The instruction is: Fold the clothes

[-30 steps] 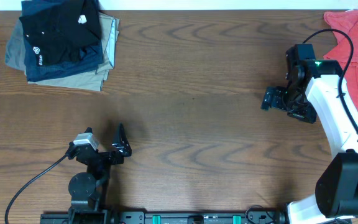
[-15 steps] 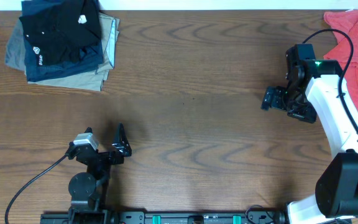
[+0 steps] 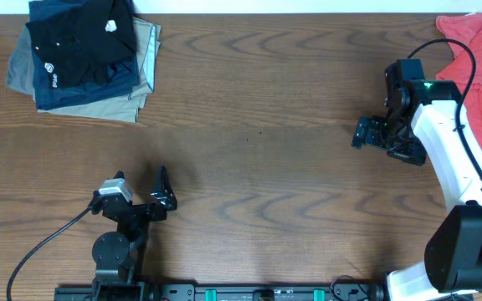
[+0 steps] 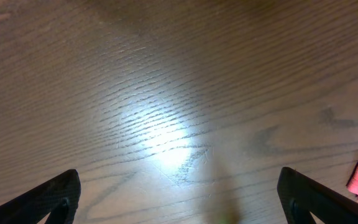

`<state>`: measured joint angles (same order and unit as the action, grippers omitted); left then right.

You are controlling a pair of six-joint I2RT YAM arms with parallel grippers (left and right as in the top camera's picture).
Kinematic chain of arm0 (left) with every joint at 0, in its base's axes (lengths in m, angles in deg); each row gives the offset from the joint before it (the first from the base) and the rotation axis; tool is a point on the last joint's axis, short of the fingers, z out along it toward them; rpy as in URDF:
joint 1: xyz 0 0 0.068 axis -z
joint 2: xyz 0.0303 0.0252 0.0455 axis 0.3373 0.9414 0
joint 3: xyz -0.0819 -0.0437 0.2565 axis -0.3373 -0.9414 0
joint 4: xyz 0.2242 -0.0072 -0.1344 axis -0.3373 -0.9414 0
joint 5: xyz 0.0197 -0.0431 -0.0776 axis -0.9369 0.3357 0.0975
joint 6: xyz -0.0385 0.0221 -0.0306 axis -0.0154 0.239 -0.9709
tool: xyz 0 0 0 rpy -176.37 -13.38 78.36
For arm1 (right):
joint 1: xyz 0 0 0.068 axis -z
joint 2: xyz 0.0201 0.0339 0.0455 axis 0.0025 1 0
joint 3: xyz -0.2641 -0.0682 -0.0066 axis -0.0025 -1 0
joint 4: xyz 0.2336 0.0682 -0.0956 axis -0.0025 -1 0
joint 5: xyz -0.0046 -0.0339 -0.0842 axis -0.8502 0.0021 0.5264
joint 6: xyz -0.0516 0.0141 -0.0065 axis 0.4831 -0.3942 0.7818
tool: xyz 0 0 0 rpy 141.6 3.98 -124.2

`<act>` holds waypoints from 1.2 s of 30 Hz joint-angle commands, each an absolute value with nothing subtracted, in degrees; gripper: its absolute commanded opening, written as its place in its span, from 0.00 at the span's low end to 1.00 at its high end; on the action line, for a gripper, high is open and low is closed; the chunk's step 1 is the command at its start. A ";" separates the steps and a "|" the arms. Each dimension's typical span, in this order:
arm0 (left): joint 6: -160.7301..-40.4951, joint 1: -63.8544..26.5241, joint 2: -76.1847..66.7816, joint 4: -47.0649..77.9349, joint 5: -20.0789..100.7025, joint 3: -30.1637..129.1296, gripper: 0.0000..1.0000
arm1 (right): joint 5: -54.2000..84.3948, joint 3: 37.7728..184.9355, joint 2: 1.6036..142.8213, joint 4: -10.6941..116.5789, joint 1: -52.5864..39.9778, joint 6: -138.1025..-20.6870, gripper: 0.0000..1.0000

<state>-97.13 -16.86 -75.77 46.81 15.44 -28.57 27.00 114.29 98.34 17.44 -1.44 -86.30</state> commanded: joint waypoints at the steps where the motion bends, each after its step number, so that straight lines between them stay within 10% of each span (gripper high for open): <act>1: -95.97 -16.80 -76.12 45.85 14.37 -30.16 0.98 | 27.22 114.93 98.28 17.39 -1.66 -86.21 0.99; 36: -95.97 -16.80 -76.12 45.85 14.35 -30.16 0.98 | 29.58 104.79 60.49 27.91 -13.66 -86.02 0.99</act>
<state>-97.13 -16.86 -75.75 46.81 15.44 -28.59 28.75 110.18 64.64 24.98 -13.33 -86.30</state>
